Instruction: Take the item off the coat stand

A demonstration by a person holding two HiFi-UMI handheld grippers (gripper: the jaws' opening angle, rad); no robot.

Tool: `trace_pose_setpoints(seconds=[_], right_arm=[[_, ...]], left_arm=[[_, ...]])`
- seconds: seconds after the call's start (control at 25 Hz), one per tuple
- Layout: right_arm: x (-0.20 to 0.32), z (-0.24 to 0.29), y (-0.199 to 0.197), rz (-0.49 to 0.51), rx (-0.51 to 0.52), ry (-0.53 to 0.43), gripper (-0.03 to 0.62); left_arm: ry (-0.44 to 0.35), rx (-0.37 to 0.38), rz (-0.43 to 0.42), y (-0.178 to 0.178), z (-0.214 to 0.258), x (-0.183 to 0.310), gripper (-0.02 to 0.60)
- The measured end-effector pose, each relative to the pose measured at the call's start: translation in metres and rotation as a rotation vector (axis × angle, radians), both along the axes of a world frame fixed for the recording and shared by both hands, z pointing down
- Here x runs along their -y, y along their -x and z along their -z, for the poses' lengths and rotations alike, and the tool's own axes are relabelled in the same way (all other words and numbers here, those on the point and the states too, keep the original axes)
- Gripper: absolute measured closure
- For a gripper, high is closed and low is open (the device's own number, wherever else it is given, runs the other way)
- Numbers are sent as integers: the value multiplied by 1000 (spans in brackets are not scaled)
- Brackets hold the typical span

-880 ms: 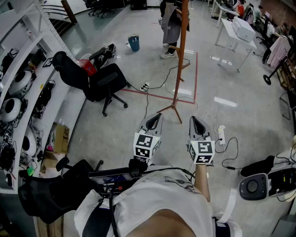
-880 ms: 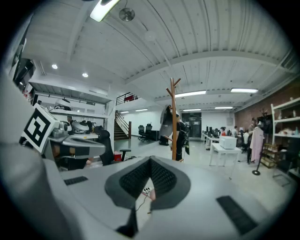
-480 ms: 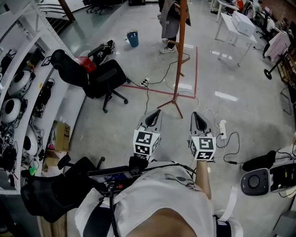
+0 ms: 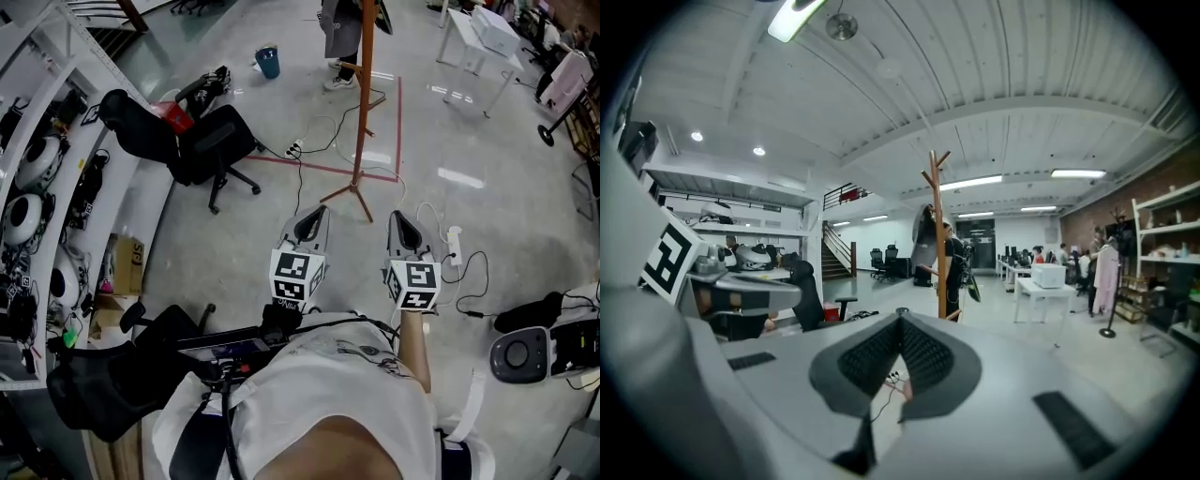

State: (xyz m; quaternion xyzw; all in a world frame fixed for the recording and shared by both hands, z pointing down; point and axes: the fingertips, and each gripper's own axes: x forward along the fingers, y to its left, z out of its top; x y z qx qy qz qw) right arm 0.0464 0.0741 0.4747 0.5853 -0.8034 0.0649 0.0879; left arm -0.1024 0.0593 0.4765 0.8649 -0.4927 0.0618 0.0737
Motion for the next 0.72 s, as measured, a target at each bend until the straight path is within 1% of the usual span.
trace_pose_setpoints(seconds=[0.36, 0.72], right_arm=[[-2, -7, -3, 23, 9, 4, 589], [2, -14, -15, 39, 21, 24, 589]], left_arm=[[3, -1, 12, -6, -6, -3, 577], [20, 8, 28, -20, -11, 0, 577]])
